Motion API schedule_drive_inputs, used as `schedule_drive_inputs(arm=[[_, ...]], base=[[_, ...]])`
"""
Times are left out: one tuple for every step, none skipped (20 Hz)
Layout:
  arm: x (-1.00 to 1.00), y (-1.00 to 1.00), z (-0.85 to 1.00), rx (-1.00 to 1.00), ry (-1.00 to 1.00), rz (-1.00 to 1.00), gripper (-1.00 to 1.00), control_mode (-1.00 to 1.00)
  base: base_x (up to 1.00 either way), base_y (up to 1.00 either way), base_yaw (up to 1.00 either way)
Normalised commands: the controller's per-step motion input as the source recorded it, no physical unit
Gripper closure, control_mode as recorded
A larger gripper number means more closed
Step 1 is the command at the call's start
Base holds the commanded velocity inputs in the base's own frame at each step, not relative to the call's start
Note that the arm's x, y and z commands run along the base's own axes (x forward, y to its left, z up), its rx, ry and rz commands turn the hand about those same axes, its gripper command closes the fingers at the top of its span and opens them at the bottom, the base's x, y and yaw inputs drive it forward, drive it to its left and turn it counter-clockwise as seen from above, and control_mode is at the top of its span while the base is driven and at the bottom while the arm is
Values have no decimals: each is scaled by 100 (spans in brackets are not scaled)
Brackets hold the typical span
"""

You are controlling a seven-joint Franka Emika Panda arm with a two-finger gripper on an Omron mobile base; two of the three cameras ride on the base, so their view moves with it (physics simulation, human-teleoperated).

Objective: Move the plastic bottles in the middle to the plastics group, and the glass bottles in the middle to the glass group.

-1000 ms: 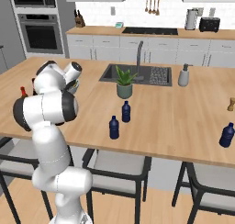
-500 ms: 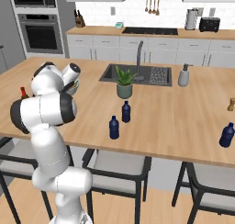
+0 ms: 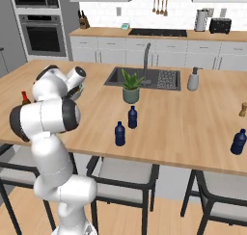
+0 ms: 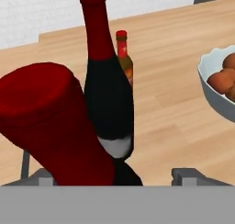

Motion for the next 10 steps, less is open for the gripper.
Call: schedule_drive_inputs(arm=[[-21, -1, 0, 0, 0, 0, -100, -100], [-20, -1, 0, 0, 0, 0, -100, -100], [-13, 0, 1, 0, 0, 0, -100, -100], [-10, -6, 7, 0, 0, 0, -100, -100], [-5, -12, 13, 0, 0, 0, -100, -100], [-11, -18, 15, 0, 0, 0, -100, -100], [-20, -26, 19, 0, 0, -1, -100, -100], [-27, -30, 20, 0, 0, -6, -100, -100], [-33, -32, 19, 0, 0, -10, -100, -100], [-37, -39, 27, 0, 2, -12, -100, -100]], base=[[0, 0, 0], [0, 0, 0], [0, 0, 0], [0, 0, 0], [0, 0, 0], [0, 0, 0], [0, 0, 0], [0, 0, 0], [0, 0, 0], [0, 0, 0]])
